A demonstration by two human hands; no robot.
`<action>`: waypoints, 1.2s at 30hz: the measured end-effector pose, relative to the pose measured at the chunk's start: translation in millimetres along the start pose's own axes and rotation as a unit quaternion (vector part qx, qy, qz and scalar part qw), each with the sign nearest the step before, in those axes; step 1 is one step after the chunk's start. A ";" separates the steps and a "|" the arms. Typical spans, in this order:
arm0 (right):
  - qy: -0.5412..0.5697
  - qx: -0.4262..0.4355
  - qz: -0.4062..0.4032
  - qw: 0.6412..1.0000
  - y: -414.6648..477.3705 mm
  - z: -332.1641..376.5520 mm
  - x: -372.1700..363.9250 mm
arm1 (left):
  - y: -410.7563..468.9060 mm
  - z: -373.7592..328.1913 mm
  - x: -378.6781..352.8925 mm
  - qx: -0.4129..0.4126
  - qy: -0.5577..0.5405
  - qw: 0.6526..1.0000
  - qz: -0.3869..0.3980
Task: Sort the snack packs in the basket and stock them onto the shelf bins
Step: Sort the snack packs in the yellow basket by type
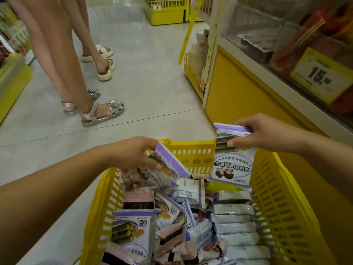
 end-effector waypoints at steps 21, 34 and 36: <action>0.258 0.025 -0.218 0.941 -15.0 -21.3 -25.6 | 20.7 -104.1 -64.3 -0.108 -0.322 0.937 0.084; -0.206 -0.036 -0.150 0.966 -57.0 -99.7 -33.1 | 106.9 -109.1 -170.6 -0.113 -0.023 0.983 -0.145; -0.208 -0.027 -0.120 0.970 -63.8 -107.9 -47.0 | 114.1 -105.4 -188.8 -0.112 -0.026 0.979 -0.167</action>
Point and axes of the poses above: each hand's wrist, its own y-axis towards the middle knuckle, its own x-axis out of the back of the hand, z = x × y, the point moved 4 cm from there along y, towards the middle knuckle, and after that the axes turned 14 degrees about x, right-handed, at the moved point
